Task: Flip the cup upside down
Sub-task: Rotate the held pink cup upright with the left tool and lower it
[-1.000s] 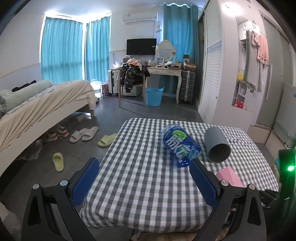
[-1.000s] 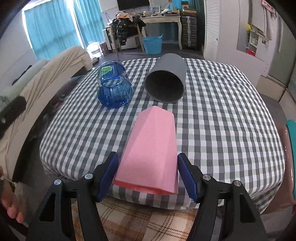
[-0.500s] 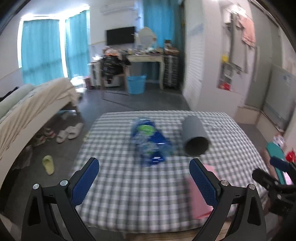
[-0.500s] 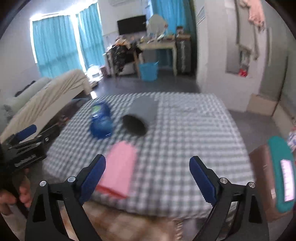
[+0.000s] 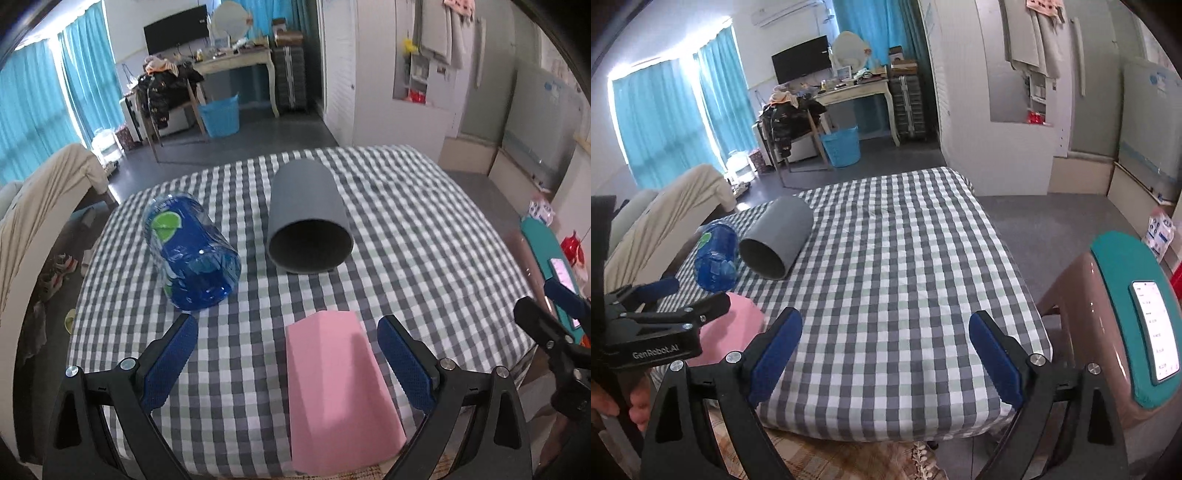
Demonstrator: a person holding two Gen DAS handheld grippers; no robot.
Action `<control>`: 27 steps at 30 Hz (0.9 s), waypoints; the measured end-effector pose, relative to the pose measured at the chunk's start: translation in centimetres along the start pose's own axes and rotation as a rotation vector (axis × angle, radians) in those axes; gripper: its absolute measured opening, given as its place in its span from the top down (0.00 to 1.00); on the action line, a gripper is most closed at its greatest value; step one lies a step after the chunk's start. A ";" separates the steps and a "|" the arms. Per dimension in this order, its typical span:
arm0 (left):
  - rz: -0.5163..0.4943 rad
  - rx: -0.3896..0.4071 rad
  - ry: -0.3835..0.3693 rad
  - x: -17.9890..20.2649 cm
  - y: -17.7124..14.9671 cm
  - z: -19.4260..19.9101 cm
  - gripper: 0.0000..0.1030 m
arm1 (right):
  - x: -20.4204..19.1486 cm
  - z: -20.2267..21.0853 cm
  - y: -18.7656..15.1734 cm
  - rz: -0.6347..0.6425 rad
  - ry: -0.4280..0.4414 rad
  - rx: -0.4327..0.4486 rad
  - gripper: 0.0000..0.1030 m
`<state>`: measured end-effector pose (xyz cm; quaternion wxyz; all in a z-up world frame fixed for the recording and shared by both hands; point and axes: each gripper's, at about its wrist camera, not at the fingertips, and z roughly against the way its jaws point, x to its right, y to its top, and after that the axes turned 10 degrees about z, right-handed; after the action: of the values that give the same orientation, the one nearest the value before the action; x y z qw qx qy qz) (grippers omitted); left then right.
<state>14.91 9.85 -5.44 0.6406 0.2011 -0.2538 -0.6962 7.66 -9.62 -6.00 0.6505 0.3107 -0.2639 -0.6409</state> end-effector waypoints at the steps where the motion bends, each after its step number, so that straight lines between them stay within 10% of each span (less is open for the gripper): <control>1: -0.001 -0.016 -0.001 0.0 0.0 -0.4 0.04 | 0.0 -0.1 -0.1 -0.002 0.005 0.000 0.11; 9: 0.012 -0.116 -0.057 -0.2 -0.1 -2.6 0.04 | -0.5 -1.1 -0.2 -0.006 0.035 0.006 0.11; 15: 0.030 -0.175 -0.141 -0.2 -0.3 -3.2 0.41 | 0.5 -0.7 -0.4 -0.057 0.016 0.040 0.11; 27: 0.047 -0.038 -0.138 -1.1 1.4 0.6 0.46 | 0.9 0.2 -0.4 -0.077 0.011 0.059 0.11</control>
<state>15.76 10.94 -4.14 0.6415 0.1344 -0.2889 -0.6978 7.27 -10.52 -6.25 0.6174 0.3430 -0.2670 -0.6556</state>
